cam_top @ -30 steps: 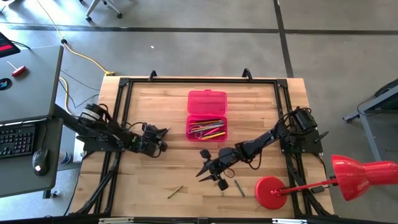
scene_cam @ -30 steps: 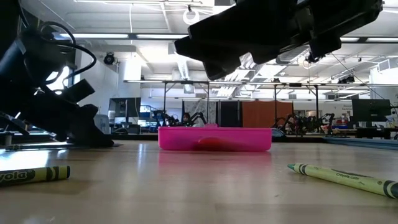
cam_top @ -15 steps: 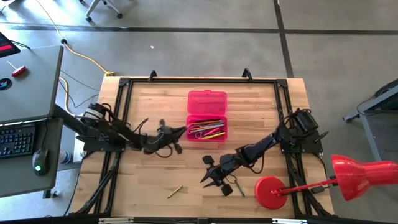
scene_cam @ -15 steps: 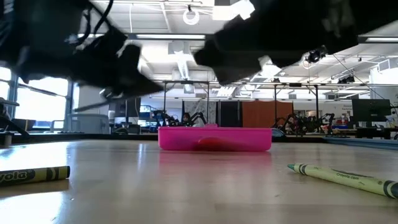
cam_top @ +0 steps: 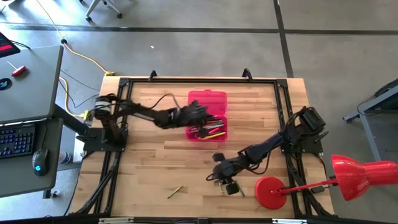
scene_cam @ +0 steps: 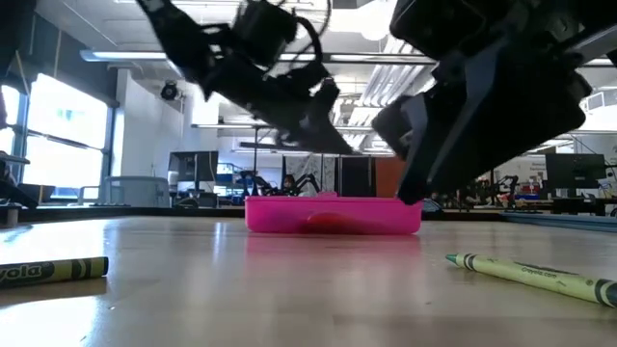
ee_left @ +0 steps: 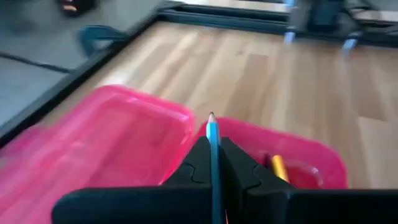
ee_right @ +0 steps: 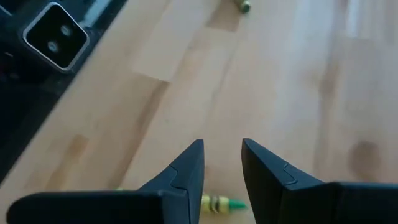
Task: Pick & place school supplies into a supply box
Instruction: Put the blue pencil into the pink supply box, then put the right green crayon into the pink supply box
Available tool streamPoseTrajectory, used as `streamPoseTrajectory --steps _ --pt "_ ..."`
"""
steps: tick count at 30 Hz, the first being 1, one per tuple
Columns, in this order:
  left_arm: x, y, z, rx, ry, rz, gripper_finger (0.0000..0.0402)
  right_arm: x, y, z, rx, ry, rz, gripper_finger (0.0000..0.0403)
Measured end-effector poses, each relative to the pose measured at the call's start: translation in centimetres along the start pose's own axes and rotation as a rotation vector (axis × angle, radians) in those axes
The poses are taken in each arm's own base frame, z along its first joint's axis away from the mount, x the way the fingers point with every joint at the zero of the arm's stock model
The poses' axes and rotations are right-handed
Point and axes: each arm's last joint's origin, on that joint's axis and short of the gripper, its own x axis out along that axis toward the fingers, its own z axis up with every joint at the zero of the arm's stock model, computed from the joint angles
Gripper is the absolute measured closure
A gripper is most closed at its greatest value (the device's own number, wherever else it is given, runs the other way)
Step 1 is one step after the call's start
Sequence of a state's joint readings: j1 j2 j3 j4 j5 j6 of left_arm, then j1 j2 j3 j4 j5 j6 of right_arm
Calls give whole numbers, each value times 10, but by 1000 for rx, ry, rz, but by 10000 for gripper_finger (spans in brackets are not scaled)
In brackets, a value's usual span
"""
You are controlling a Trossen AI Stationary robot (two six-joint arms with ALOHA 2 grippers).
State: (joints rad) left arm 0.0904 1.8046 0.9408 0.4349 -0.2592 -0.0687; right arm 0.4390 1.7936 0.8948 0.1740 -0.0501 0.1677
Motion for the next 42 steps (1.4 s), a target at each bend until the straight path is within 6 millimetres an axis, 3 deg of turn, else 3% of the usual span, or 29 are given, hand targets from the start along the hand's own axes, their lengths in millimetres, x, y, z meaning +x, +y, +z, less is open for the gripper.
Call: streamPoseTrajectory --steps 3,8,17,26,30,34,39,42 --pt "21 5 4 -11 0 -105 370 -10 3 2 -26 17 -48 316" --pt "45 1 -14 2 38 -130 357 -19 3 2 -31 44 -110 316" --pt "57 0 -33 37 74 -123 329 -19 4 2 -42 50 -101 316" --pt "54 1 -23 95 15 -78 268 -19 4 3 -22 31 -105 316" --pt "41 3 -1 133 -39 -81 245 -19 4 3 -42 43 -92 316" --pt "12 7 36 187 -128 -80 239 -19 3 2 -176 58 -90 316" --pt "-41 16 78 211 -159 -77 244 -19 7 1 -359 72 77 316" --pt "-79 22 96 215 -145 -89 245 -19 7 1 -441 69 86 316"
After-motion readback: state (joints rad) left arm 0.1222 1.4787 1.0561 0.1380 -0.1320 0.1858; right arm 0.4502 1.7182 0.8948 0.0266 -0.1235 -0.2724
